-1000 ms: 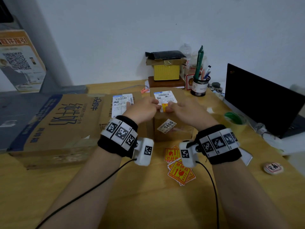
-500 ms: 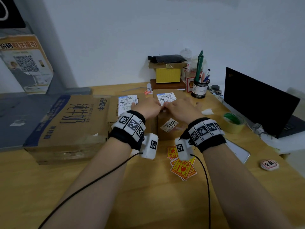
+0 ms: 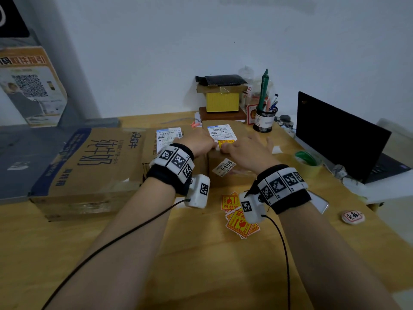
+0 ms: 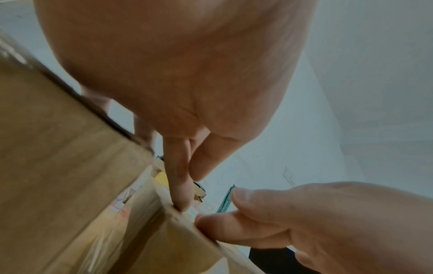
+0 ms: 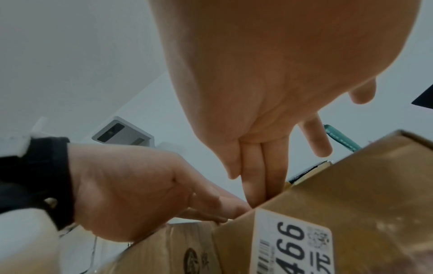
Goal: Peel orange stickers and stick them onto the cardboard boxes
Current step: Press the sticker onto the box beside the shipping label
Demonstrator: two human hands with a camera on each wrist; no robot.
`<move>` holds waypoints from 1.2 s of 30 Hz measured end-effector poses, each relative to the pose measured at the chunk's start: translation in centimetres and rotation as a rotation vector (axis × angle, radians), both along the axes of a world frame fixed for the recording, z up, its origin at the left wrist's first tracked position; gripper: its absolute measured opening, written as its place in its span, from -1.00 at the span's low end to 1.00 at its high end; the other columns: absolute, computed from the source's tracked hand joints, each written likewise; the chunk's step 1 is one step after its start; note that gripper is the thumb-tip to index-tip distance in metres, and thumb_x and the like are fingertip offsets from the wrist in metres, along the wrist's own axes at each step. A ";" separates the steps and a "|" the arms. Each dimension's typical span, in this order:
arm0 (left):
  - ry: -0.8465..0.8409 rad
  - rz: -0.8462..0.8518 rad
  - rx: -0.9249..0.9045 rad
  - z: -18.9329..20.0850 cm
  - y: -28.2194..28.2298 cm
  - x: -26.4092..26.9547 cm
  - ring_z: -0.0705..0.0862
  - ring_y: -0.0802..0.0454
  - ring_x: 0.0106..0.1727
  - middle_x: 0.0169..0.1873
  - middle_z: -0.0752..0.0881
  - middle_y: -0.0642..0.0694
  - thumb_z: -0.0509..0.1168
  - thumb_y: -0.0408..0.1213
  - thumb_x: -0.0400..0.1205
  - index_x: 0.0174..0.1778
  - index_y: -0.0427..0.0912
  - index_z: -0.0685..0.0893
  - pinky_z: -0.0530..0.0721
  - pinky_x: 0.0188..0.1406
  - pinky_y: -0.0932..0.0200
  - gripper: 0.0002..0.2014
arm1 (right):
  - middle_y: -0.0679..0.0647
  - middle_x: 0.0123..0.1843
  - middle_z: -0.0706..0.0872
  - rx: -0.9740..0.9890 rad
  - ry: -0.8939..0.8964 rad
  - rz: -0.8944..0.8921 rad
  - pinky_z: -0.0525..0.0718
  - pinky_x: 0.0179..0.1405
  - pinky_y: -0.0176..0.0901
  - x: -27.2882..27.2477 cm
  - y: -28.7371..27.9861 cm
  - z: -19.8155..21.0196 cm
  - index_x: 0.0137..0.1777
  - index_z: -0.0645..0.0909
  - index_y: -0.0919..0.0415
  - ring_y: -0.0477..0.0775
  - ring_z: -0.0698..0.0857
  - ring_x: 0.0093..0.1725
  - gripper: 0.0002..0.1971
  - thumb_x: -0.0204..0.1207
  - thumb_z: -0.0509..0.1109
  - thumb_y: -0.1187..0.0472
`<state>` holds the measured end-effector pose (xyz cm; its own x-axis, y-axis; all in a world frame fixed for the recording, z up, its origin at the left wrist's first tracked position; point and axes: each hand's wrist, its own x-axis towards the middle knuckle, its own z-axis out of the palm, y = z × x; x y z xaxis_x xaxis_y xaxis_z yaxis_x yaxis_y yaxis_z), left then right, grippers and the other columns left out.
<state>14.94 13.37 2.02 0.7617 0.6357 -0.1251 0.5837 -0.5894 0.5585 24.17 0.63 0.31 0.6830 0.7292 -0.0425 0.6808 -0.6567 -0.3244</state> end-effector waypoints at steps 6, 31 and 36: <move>0.020 0.081 0.023 -0.6 0.1 0.5 0.55 -0.22 0.49 0.36 0.70 -0.11 0.33 0.03 0.54 0.32 -0.07 0.73 0.29 0.59 -0.35 -0.54 | 0.11 0.48 0.65 -0.029 0.022 -0.003 -0.20 0.60 0.56 0.2 1.3 0.1 0.10 0.72 -0.18 0.24 0.15 0.73 -0.57 0.77 -0.04 -0.11; 0.019 0.132 0.123 -1.3 0.0 0.6 0.51 -0.20 0.54 0.40 0.70 -0.05 0.27 0.01 0.67 0.28 0.02 0.76 0.00 0.66 -0.42 -0.67 | 0.19 0.46 0.65 0.017 -0.005 -0.114 -0.04 0.64 0.49 1.1 1.6 0.3 0.05 0.73 0.10 0.22 0.21 0.70 -0.54 0.76 0.05 -0.13; 0.039 0.116 0.132 -1.1 -0.2 0.5 0.50 -0.20 0.55 0.41 0.70 -0.05 0.26 0.00 0.69 0.30 0.01 0.75 0.03 0.66 -0.42 -0.67 | 0.24 0.48 0.63 0.016 -0.015 -0.132 -0.06 0.64 0.49 1.0 0.9 0.2 0.00 0.64 0.11 0.22 0.21 0.71 -0.59 0.76 0.05 -0.10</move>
